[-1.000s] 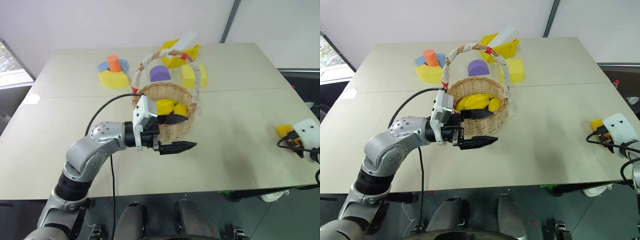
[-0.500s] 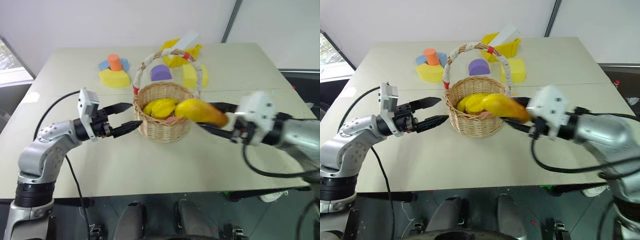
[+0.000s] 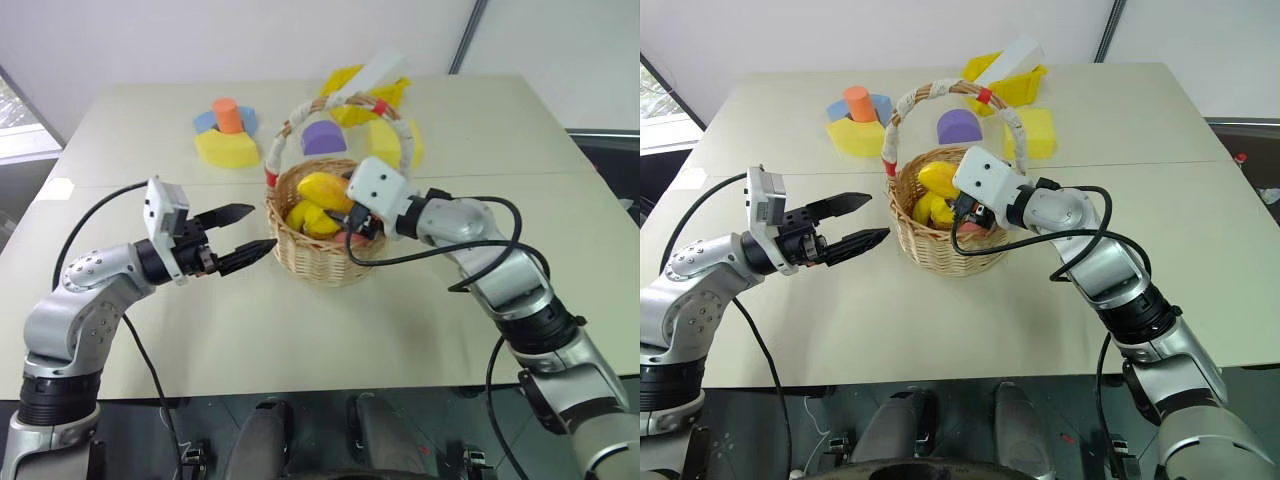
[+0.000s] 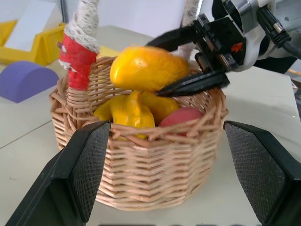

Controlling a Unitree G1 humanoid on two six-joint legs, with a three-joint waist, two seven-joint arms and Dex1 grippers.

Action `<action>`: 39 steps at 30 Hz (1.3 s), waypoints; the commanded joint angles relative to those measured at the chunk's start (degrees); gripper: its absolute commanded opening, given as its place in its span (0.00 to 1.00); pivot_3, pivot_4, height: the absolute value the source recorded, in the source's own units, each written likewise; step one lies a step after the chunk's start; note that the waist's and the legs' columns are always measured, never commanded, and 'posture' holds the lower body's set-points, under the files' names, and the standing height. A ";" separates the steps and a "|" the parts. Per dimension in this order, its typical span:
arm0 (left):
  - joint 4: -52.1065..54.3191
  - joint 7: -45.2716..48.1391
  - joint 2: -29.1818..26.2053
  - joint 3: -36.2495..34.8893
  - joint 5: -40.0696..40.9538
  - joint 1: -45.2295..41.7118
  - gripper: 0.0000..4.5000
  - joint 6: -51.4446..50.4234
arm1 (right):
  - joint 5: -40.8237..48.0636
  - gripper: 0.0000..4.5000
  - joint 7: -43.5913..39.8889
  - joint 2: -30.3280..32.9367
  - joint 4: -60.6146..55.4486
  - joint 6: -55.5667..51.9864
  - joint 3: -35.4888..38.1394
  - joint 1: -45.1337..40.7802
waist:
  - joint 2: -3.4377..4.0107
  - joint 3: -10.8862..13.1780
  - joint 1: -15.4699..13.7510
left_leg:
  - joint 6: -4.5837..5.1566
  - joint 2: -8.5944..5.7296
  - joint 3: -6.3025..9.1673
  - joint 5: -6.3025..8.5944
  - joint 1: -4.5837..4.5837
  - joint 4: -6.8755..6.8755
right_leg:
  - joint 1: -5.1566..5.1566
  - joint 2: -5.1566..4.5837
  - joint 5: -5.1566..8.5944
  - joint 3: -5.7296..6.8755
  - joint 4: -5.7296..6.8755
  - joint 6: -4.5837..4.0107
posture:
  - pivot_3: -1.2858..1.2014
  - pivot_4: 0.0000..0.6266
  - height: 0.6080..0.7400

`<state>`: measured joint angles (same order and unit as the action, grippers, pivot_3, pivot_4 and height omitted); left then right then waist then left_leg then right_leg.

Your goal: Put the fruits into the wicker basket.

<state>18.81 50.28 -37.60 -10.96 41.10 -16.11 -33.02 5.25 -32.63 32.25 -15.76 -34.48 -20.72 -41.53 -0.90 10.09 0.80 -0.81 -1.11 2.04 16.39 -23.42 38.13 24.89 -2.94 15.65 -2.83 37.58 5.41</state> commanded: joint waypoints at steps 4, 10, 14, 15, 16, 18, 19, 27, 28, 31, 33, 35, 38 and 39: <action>1.53 -1.38 2.08 0.08 1.35 -0.50 0.92 0.69 | 7.79 0.99 -4.65 0.27 -13.92 1.77 10.41 3.98 | 0.00 0.00 -0.05 | 0.03 0.01 0.02 0.01 0.02 0.00 | -0.01 0.03 0.00 0.03 0.04 0.01 | 0.52 0.24 1.00; 0.96 -2.78 6.22 1.44 1.69 -0.05 0.92 1.06 | 25.47 0.99 -3.69 -1.25 -23.94 -9.04 26.85 14.88 | -0.03 -0.02 -0.15 | 0.07 0.01 0.10 0.04 0.11 0.04 | -0.21 0.01 -0.01 0.04 0.03 0.02 | 0.52 0.24 1.00; 0.82 -2.69 7.78 2.11 1.73 0.18 0.92 1.27 | 26.09 0.99 2.66 -3.45 -20.87 -10.75 31.80 18.78 | -0.02 -0.02 0.22 | 0.08 0.01 0.06 0.04 0.27 0.04 | -0.35 0.02 -0.03 0.02 0.02 0.05 | 0.52 0.24 1.00; 0.77 -2.63 8.07 2.23 1.91 -0.06 0.92 1.19 | 24.95 0.99 4.30 -4.21 -19.11 -10.01 31.71 18.88 | -0.02 -0.02 0.32 | 0.08 0.02 0.02 0.04 0.35 0.04 | -0.35 0.05 -0.03 0.01 0.09 0.05 | 0.52 0.24 1.00; 0.66 -2.61 8.26 2.31 1.98 -0.34 0.92 1.16 | 24.07 0.99 5.46 -4.90 -17.46 -9.35 31.33 18.76 | -0.02 -0.02 0.35 | 0.08 0.02 -0.03 0.04 0.43 0.04 | -0.36 0.06 -0.03 -0.01 0.17 0.05 | 0.52 0.24 1.00; 0.31 -2.68 8.58 2.50 1.80 -0.92 0.92 1.22 | 22.22 0.99 6.53 -6.36 -13.57 -7.14 29.43 18.14 | -0.02 -0.02 0.34 | 0.06 0.05 -0.06 0.03 0.57 0.04 | -0.43 0.13 -0.02 -0.03 0.26 0.04 | 0.52 0.24 1.00; 0.22 -2.72 8.68 2.62 1.66 -1.09 0.92 1.29 | 21.12 0.99 6.91 -6.91 -11.80 -5.95 28.35 17.81 | -0.01 -0.02 0.32 | 0.06 0.05 -0.06 0.02 0.62 0.04 | -0.46 0.15 -0.02 -0.04 0.29 0.04 | 0.52 0.24 1.00; 1.39 -3.40 8.48 2.16 1.75 -1.46 0.92 1.51 | 17.74 0.81 10.34 -12.47 -0.64 -1.00 26.30 14.24 | -0.01 -0.02 0.07 | 0.06 0.04 -0.15 0.02 0.73 0.02 | -0.49 0.22 -0.02 -0.10 0.39 0.03 | 0.52 0.24 1.00; 1.57 -3.47 8.45 2.10 1.78 -1.31 0.92 1.54 | 18.08 0.71 10.13 -12.59 -0.68 -1.09 26.34 14.36 | -0.01 -0.02 0.05 | 0.06 0.02 -0.15 0.02 0.72 0.01 | -0.48 0.20 -0.02 -0.10 0.39 0.03 | 0.52 0.24 1.00; 1.85 -3.67 8.60 2.26 1.70 -1.04 0.92 1.69 | 18.74 0.37 9.80 -12.83 -1.46 -1.07 26.43 14.83 | -0.01 -0.02 0.11 | 0.07 0.01 -0.15 0.02 0.72 0.02 | -0.49 0.16 -0.02 -0.10 0.38 0.03 | 0.52 0.24 1.00; 1.70 -3.84 8.88 2.65 1.58 -1.20 0.92 1.87 | 18.62 0.14 9.87 -12.89 -2.11 -0.48 26.50 15.00 | -0.01 -0.02 0.15 | 0.06 0.02 -0.15 0.02 0.73 0.02 | -0.49 0.16 -0.02 -0.10 0.39 0.03 | 0.52 0.24 1.00; 1.28 -3.76 9.06 3.03 1.53 -1.57 0.92 2.05 | 17.31 0.03 10.62 -12.46 -2.55 0.48 26.60 15.08 | 0.00 -0.01 0.33 | 0.06 0.04 -0.15 0.02 0.73 0.02 | -0.48 0.16 -0.02 -0.10 0.39 0.03 | 0.52 0.24 1.00; 0.51 -3.30 9.25 3.69 1.45 -2.35 0.92 2.11 | 16.45 0.03 11.62 -10.89 -4.02 1.82 28.99 15.56 | 0.00 -0.01 0.22 | 0.06 0.04 -0.15 0.02 0.73 0.01 | -0.48 0.18 -0.02 -0.11 0.39 0.03 | 0.52 0.24 1.00; 0.26 -3.13 9.30 3.89 1.42 -2.72 0.92 2.09 | 16.41 0.03 12.02 -9.80 -4.53 2.18 30.94 15.95 | 0.00 -0.01 0.10 | 0.06 0.04 -0.15 0.02 0.73 0.01 | -0.48 0.19 -0.02 -0.10 0.39 0.03 | 0.52 0.24 1.00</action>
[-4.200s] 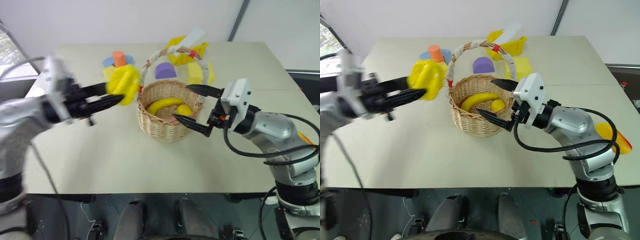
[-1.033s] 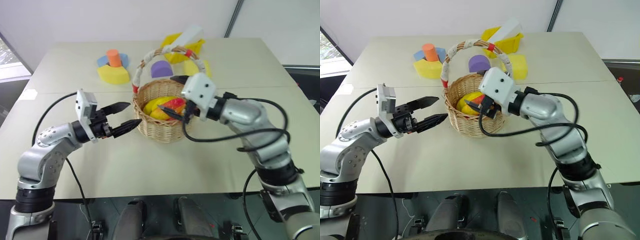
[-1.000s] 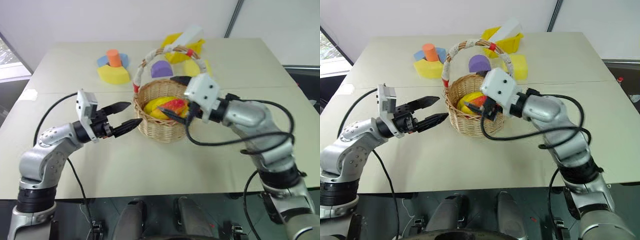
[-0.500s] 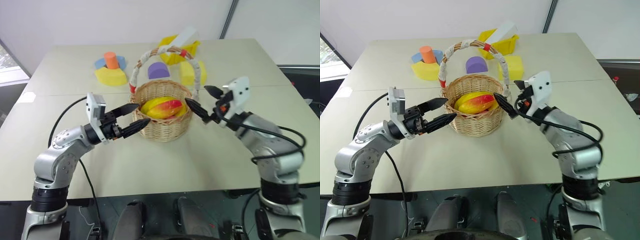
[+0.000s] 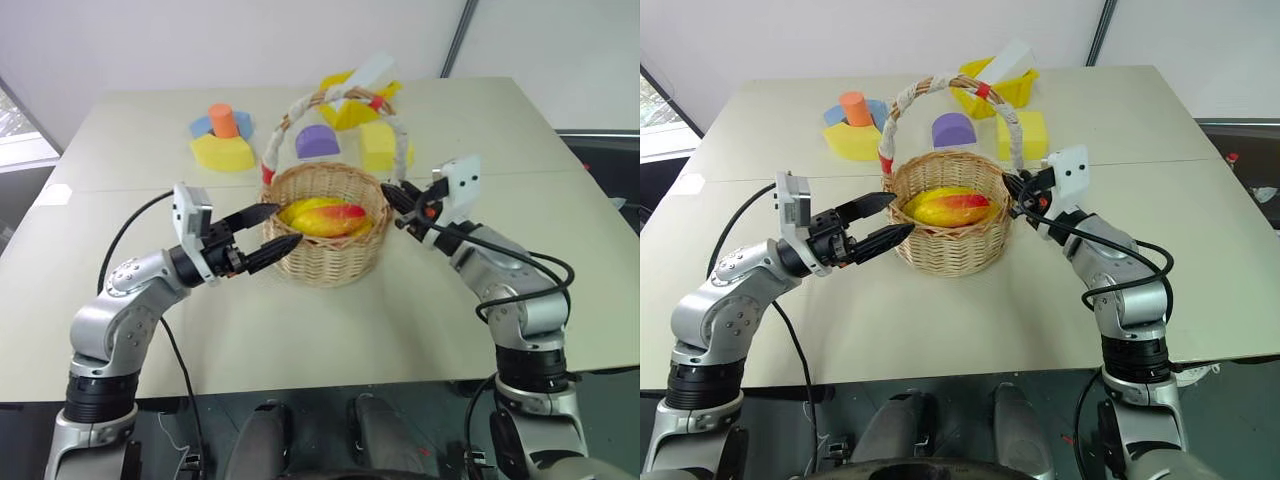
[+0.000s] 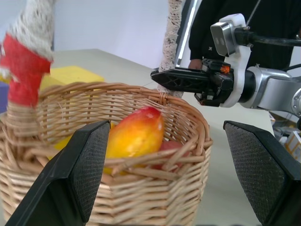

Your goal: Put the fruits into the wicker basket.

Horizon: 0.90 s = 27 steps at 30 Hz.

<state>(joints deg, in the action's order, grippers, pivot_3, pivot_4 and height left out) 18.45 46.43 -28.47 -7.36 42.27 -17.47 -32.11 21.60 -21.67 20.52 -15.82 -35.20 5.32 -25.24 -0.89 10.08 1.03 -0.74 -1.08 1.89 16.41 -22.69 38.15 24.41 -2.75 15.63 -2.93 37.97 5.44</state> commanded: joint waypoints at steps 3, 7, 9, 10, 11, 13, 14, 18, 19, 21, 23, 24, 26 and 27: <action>-0.34 1.34 0.43 0.88 0.04 -2.58 0.92 1.18 | -1.44 0.03 2.68 7.06 -3.76 4.07 12.05 1.14 | 0.00 0.00 -0.52 | 0.00 -0.09 0.01 0.00 -0.06 0.00 | 0.00 -0.04 0.00 0.01 -0.02 0.00 | 0.52 0.24 1.00; -1.73 2.28 0.87 1.73 -0.43 -3.79 0.92 1.59 | -4.44 0.03 5.82 12.57 1.01 5.89 18.64 2.38 | 0.00 0.00 -0.43 | 0.03 -0.13 0.00 0.02 -0.09 0.01 | -0.02 -0.07 0.00 0.02 -0.11 0.01 | 0.52 0.24 1.00; -2.85 2.64 1.48 2.51 -0.85 -4.75 0.92 1.99 | -6.47 0.03 9.08 14.19 7.08 7.73 21.61 1.24 | 0.00 0.00 -0.12 | 0.03 -0.09 -0.02 0.02 -0.07 0.00 | -0.03 -0.02 0.00 0.01 -0.10 0.01 | 0.52 0.24 1.00; -3.33 2.79 1.80 2.86 -1.08 -5.19 0.92 2.18 | -7.15 0.03 10.36 14.55 10.07 8.78 22.63 0.51 | 0.00 0.00 0.09 | 0.04 -0.06 -0.05 0.02 -0.04 0.00 | -0.03 0.03 0.00 -0.01 -0.10 0.01 | 0.52 0.24 1.00; -3.72 2.89 2.12 3.16 -1.34 -5.56 0.92 2.34 | -7.78 0.03 11.32 14.88 12.74 9.63 23.13 -0.10 | 0.00 0.00 0.19 | 0.04 -0.02 -0.11 0.02 0.02 0.00 | -0.05 0.07 0.00 -0.05 -0.08 0.01 | 0.52 0.24 1.00; -4.28 2.93 2.59 3.71 -1.77 -6.09 0.92 2.74 | -8.46 0.03 12.09 15.25 17.02 11.47 23.45 -1.16 | 0.03 -0.01 0.30 | 0.04 0.01 -0.18 0.01 0.13 -0.03 | -0.07 0.12 0.00 -0.11 0.00 0.00 | 0.52 0.24 1.00; -4.55 3.03 2.76 4.12 -2.19 -6.34 0.92 3.14 | -8.67 0.03 12.29 15.45 19.31 12.15 23.56 -1.68 | 0.07 -0.01 0.40 | 0.04 0.01 -0.21 0.01 0.17 -0.04 | -0.07 0.15 0.00 -0.15 0.03 0.00 | 0.52 0.24 1.00; -5.15 2.98 3.51 4.80 -3.29 -6.91 0.92 3.98 | -7.72 0.03 11.58 15.57 22.61 13.55 24.28 -1.80 | 0.14 -0.04 0.68 | 0.05 0.04 -0.23 0.01 0.19 -0.05 | -0.07 0.19 0.00 -0.19 0.05 0.00 | 0.52 0.24 1.00; -5.28 3.01 3.63 4.79 -3.46 -6.94 0.92 4.13 | -7.08 0.14 11.19 15.50 22.01 13.33 24.59 -1.47 | 0.14 -0.04 0.69 | 0.05 0.04 -0.22 0.01 0.19 -0.05 | -0.08 0.18 0.00 -0.19 0.05 0.00 | 0.52 0.24 1.00; -5.59 3.07 3.78 4.77 -3.76 -7.03 0.92 4.40 | -6.63 0.33 10.98 15.65 20.36 13.11 24.87 -0.63 | 0.14 -0.04 0.70 | 0.05 0.02 -0.23 0.01 0.19 -0.05 | -0.09 0.15 0.00 -0.20 0.05 0.01 | 0.52 0.24 1.00; -5.88 3.00 3.77 4.75 -4.23 -7.12 0.92 4.72 | -6.97 0.55 10.57 16.28 17.94 13.29 24.97 0.86 | 0.14 -0.04 0.54 | 0.05 0.02 -0.23 0.01 0.19 -0.05 | -0.10 0.14 0.00 -0.20 0.04 0.01 | 0.52 0.24 1.00; -6.20 2.77 3.70 4.53 -4.45 -7.25 0.92 4.76 | -7.38 0.67 10.07 16.97 16.41 13.57 25.13 2.14 | 0.14 -0.04 0.38 | 0.05 0.02 -0.22 0.01 0.19 -0.05 | -0.10 0.14 0.00 -0.20 0.04 0.01 | 0.52 0.24 1.00; -7.07 2.41 3.28 3.58 -4.59 -7.47 0.92 4.60 | -6.84 0.77 8.52 18.31 12.56 13.10 26.91 5.72 | 0.14 -0.04 0.00 | 0.05 0.02 -0.22 0.01 0.19 -0.05 | -0.10 0.14 0.01 -0.19 0.04 0.01 | 0.52 0.24 1.00; -7.43 2.36 3.05 3.26 -4.66 -7.53 0.92 4.54 | -6.18 0.77 7.89 18.74 11.16 12.75 27.73 7.11 | 0.14 -0.04 -0.22 | 0.05 0.02 -0.22 0.01 0.18 -0.05 | -0.10 0.14 0.01 -0.19 0.03 0.01 | 0.52 0.24 1.00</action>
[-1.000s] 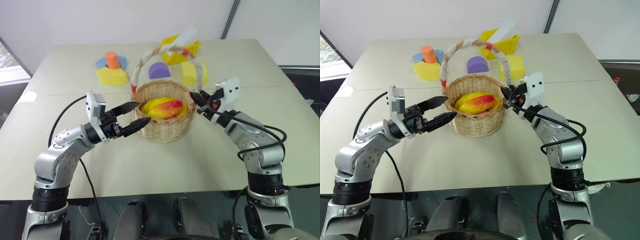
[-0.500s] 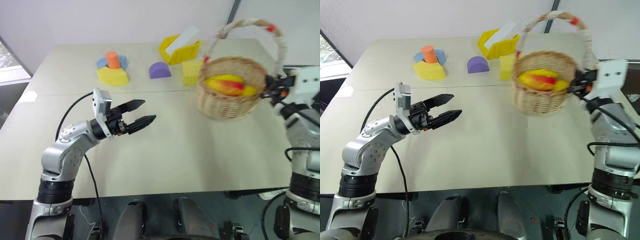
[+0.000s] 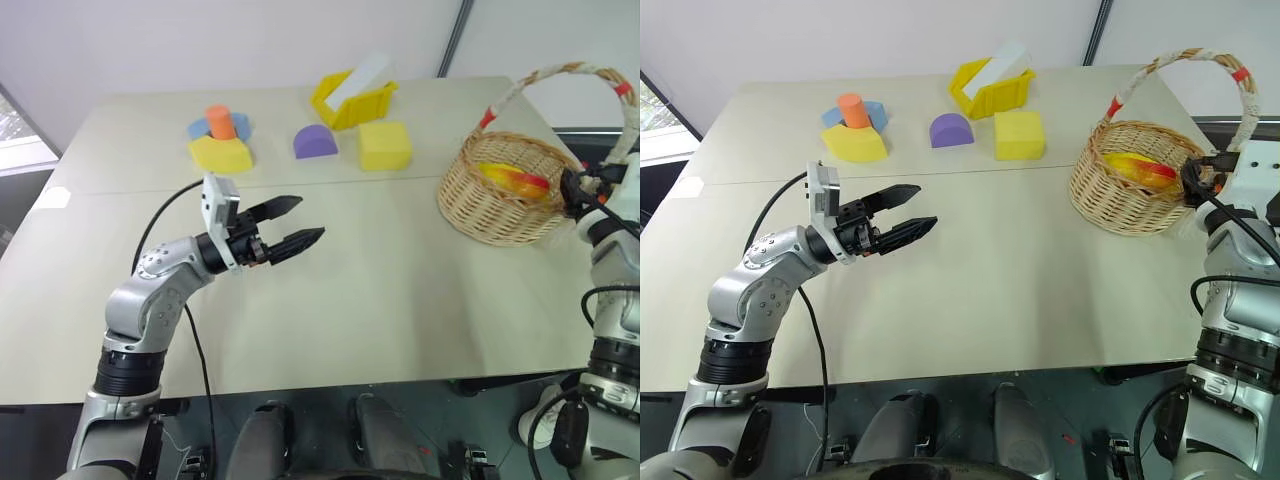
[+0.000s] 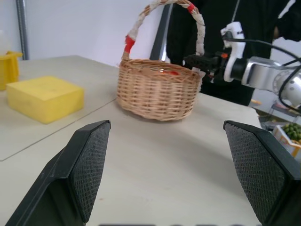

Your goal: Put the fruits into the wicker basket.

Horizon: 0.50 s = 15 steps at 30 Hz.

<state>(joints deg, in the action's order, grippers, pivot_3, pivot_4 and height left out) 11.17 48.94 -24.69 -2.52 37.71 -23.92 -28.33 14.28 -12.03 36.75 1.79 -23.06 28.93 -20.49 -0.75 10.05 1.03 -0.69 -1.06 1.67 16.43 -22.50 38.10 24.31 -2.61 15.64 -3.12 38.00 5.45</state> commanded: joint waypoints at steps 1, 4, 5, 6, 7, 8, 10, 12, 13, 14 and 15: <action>-0.60 -0.16 -1.33 -2.03 -0.35 -0.82 0.92 0.71 | 2.12 0.77 -3.00 3.00 -8.41 0.16 5.49 4.64 | 0.00 0.00 -0.37 | 0.00 -0.03 0.01 0.00 -0.01 0.00 | 0.00 -0.03 0.00 0.00 0.00 0.00 | 0.52 0.24 1.00; -2.40 -0.60 -3.80 -2.69 -2.81 1.03 0.92 1.38 | 3.17 0.77 -7.65 4.21 -12.51 1.55 8.02 12.17 | -0.01 -0.01 -0.30 | 0.04 -0.03 0.04 0.02 0.00 0.01 | -0.08 -0.03 0.01 0.01 -0.04 0.02 | 0.52 0.24 1.00; -2.89 -0.60 -4.39 -2.73 -3.57 1.63 0.92 1.99 | 3.29 0.77 -8.96 4.44 -13.22 2.15 8.19 13.95 | 0.00 -0.01 -0.24 | 0.05 -0.02 0.05 0.03 0.02 0.01 | -0.14 -0.02 0.01 0.02 -0.07 0.02 | 0.52 0.24 1.00; -3.63 -0.99 -5.20 -2.95 -5.14 2.86 0.92 3.14 | 3.83 0.77 -12.03 4.70 -14.35 3.25 7.80 16.80 | 0.00 -0.01 -0.07 | 0.05 -0.02 0.04 0.03 0.05 0.01 | -0.16 -0.02 0.01 0.02 -0.09 0.02 | 0.52 0.24 1.00; -4.46 -1.54 -5.77 -3.50 -6.02 4.03 0.92 3.67 | 5.13 0.77 -15.03 4.61 -15.67 3.88 7.37 19.26 | 0.00 -0.01 0.10 | 0.06 0.00 0.04 0.04 0.10 0.01 | -0.20 0.00 0.01 0.02 -0.10 0.02 | 0.52 0.24 1.00; -5.47 -2.17 -6.06 -4.69 -6.23 5.32 0.92 4.00 | 6.73 0.77 -18.50 4.41 -17.37 4.56 6.55 21.82 | 0.02 -0.01 0.16 | 0.06 0.02 0.03 0.04 0.13 0.00 | -0.23 0.02 0.01 0.01 -0.10 0.02 | 0.52 0.24 1.00; -6.93 -2.94 -6.45 -6.35 -6.59 7.10 0.92 4.81 | 8.30 0.77 -22.89 4.47 -19.88 5.68 4.91 25.07 | 0.03 -0.02 0.28 | 0.07 0.10 0.03 0.04 0.20 -0.01 | -0.27 0.05 0.02 0.01 -0.11 0.02 | 0.52 0.24 1.00; -8.96 -4.93 -7.08 -8.45 -8.86 10.03 0.92 7.18 | 11.60 0.77 -27.80 4.52 -24.57 4.67 0.93 27.53 | 0.05 -0.02 0.33 | 0.06 0.17 0.03 0.04 0.21 -0.01 | -0.29 0.06 0.02 0.02 -0.11 0.02 | 0.52 0.24 1.00; -9.65 -5.78 -7.18 -9.53 -9.62 11.37 0.92 8.40 | 12.88 0.77 -29.52 4.47 -26.42 3.86 -1.33 27.89 | 0.05 -0.02 0.34 | 0.06 0.21 0.03 0.04 0.27 -0.01 | -0.32 0.07 0.02 0.02 -0.10 0.02 | 0.52 0.24 1.00; -10.07 -6.57 -7.25 -10.13 -10.57 12.38 0.92 9.62 | 13.15 0.77 -30.41 4.40 -27.30 3.63 -3.22 27.75 | 0.05 -0.02 0.33 | 0.06 0.27 0.04 0.04 0.30 -0.01 | -0.36 0.10 0.02 0.03 -0.11 0.01 | 0.52 0.24 1.00; -10.26 -6.97 -7.20 -10.40 -11.15 12.86 0.92 10.42 | 13.01 0.77 -30.74 4.41 -27.56 3.59 -4.26 27.50 | 0.05 -0.02 0.16 | 0.06 0.30 0.04 0.04 0.31 -0.01 | -0.37 0.11 0.02 0.04 -0.12 0.01 | 0.52 0.24 1.00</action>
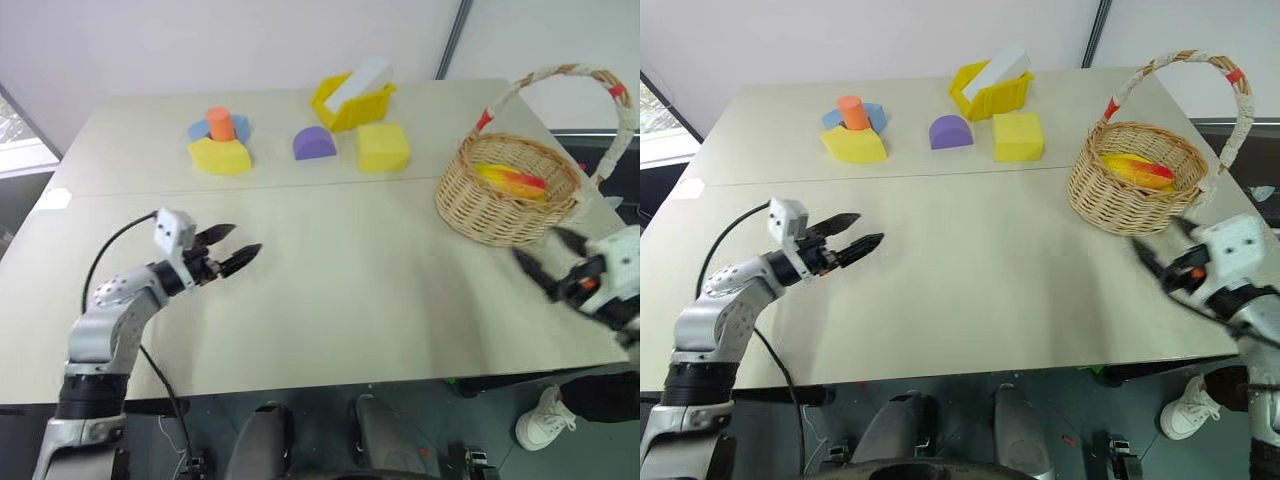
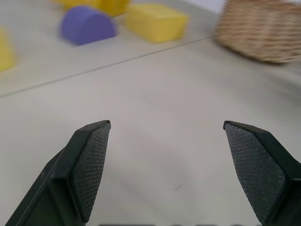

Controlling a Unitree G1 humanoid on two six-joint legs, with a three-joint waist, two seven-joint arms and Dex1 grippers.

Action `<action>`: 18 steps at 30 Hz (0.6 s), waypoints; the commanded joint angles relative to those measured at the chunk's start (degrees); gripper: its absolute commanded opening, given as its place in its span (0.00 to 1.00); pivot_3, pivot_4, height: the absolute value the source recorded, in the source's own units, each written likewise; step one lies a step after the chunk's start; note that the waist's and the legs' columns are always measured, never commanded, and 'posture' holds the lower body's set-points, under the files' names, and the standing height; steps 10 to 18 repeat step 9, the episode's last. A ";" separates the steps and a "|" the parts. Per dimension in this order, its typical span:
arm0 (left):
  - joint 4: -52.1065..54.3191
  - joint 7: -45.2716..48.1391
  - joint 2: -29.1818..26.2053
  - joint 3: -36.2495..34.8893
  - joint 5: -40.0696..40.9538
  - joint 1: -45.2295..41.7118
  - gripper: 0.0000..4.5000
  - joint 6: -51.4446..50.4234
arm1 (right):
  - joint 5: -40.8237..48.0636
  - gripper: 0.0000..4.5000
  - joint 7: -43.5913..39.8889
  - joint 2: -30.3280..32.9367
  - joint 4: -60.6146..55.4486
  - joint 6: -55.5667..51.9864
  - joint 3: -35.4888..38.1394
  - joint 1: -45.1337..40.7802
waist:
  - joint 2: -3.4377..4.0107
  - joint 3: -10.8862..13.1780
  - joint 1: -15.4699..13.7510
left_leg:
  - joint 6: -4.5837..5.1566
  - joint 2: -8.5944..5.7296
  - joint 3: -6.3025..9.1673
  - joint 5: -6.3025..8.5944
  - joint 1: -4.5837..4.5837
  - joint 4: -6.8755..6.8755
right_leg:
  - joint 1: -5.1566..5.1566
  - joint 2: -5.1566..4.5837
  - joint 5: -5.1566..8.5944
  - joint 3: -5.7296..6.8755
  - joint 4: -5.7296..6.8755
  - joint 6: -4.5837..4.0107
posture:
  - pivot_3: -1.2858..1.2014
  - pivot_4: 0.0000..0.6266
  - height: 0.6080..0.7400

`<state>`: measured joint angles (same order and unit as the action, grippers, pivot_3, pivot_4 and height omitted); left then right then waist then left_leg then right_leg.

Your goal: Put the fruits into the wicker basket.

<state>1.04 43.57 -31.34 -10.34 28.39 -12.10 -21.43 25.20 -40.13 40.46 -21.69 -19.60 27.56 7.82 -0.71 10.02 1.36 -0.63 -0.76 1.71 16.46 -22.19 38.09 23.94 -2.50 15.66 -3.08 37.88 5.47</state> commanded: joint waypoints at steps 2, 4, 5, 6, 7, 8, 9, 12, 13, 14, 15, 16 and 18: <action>0.17 -2.74 -0.21 -3.53 -2.01 2.64 0.92 3.56 | 0.10 0.77 -1.76 0.13 -1.78 0.87 -5.82 -3.45 | -0.03 0.00 -0.48 | 0.00 -0.01 0.02 0.00 0.01 0.02 | -0.07 -0.04 0.00 0.05 -0.03 0.00 | 0.52 0.24 1.00; 1.43 -3.53 0.21 -4.25 -1.87 4.45 0.92 3.54 | -0.47 0.77 -1.49 -0.62 0.85 1.29 -8.01 -6.08 | -0.03 0.00 -0.73 | -0.01 -0.05 0.04 0.00 0.02 0.04 | -0.19 -0.12 -0.01 0.10 -0.18 0.00 | 0.52 0.24 1.00; 2.06 -3.71 0.38 -4.39 -1.87 5.15 0.92 3.81 | -0.59 0.77 -1.66 -1.08 1.90 1.84 -8.81 -7.10 | -0.03 0.00 -0.78 | -0.01 -0.11 0.10 0.01 0.01 0.04 | -0.23 -0.19 -0.01 0.13 -0.23 0.00 | 0.52 0.24 1.00; 2.58 -4.01 0.55 -4.55 -1.79 5.65 0.92 3.90 | -0.53 0.77 -1.79 -1.48 2.80 1.93 -9.44 -7.93 | -0.03 0.00 -0.82 | 0.01 -0.11 0.14 0.02 0.01 0.04 | -0.29 -0.20 -0.01 0.15 -0.33 0.00 | 0.52 0.24 1.00; 3.09 -4.41 0.70 -4.67 -1.68 6.08 0.92 3.77 | -0.82 0.77 -1.91 -1.82 3.89 2.30 -10.14 -8.70 | -0.03 0.00 -0.91 | 0.03 -0.11 0.19 0.04 0.00 0.03 | -0.33 -0.23 -0.01 0.16 -0.40 0.00 | 0.52 0.24 1.00; 3.53 -4.78 0.82 -4.79 -1.54 6.45 0.92 3.61 | -1.14 0.77 -2.05 -2.08 4.81 2.77 -10.72 -9.26 | -0.03 0.00 -0.91 | 0.05 -0.11 0.22 0.06 -0.01 0.02 | -0.34 -0.26 -0.01 0.20 -0.45 0.00 | 0.52 0.24 1.00; 4.14 -5.05 0.97 -4.93 -1.31 6.87 0.92 3.54 | -1.46 0.77 -2.15 -2.32 5.71 3.32 -11.31 -9.84 | -0.03 0.00 -0.91 | 0.06 -0.11 0.23 0.06 -0.03 0.01 | -0.34 -0.27 -0.02 0.21 -0.50 0.00 | 0.52 0.24 1.00; 4.14 -5.05 0.97 -4.93 -1.31 6.87 0.92 3.54 | -1.46 0.77 -2.15 -2.32 5.71 3.32 -11.31 -9.84 | -0.03 0.00 -0.91 | 0.06 -0.11 0.23 0.06 -0.03 0.01 | -0.34 -0.27 -0.02 0.21 -0.50 0.00 | 0.52 0.24 1.00; 4.14 -5.05 0.97 -4.93 -1.31 6.87 0.92 3.54 | -1.46 0.77 -2.15 -2.32 5.71 3.32 -11.31 -9.84 | -0.03 0.00 -0.91 | 0.06 -0.11 0.23 0.06 -0.03 0.01 | -0.34 -0.27 -0.02 0.21 -0.50 0.00 | 0.52 0.24 1.00; 4.14 -5.05 0.97 -4.93 -1.31 6.87 0.92 3.54 | -1.46 0.77 -2.15 -2.32 5.71 3.32 -11.31 -9.84 | -0.03 0.00 -0.91 | 0.06 -0.11 0.23 0.06 -0.03 0.01 | -0.34 -0.27 -0.02 0.21 -0.50 0.00 | 0.52 0.24 1.00; 4.14 -5.05 0.97 -4.93 -1.31 6.87 0.92 3.54 | -1.46 0.77 -2.15 -2.32 5.71 3.32 -11.31 -9.84 | -0.03 0.00 -0.91 | 0.06 -0.11 0.23 0.06 -0.03 0.01 | -0.34 -0.27 -0.02 0.21 -0.50 0.00 | 0.52 0.24 1.00; 4.14 -5.05 0.97 -4.93 -1.31 6.87 0.92 3.54 | -1.46 0.77 -2.15 -2.32 5.71 3.32 -11.31 -9.84 | -0.03 0.00 -0.91 | 0.06 -0.11 0.23 0.06 -0.03 0.01 | -0.34 -0.27 -0.02 0.21 -0.50 0.00 | 0.52 0.24 1.00; 4.14 -5.05 0.97 -4.93 -1.31 6.87 0.92 3.54 | -1.46 0.77 -2.15 -2.32 5.71 3.32 -11.31 -9.84 | -0.03 0.00 -0.91 | 0.06 -0.11 0.23 0.06 -0.03 0.01 | -0.34 -0.27 -0.02 0.21 -0.50 0.00 | 0.52 0.24 1.00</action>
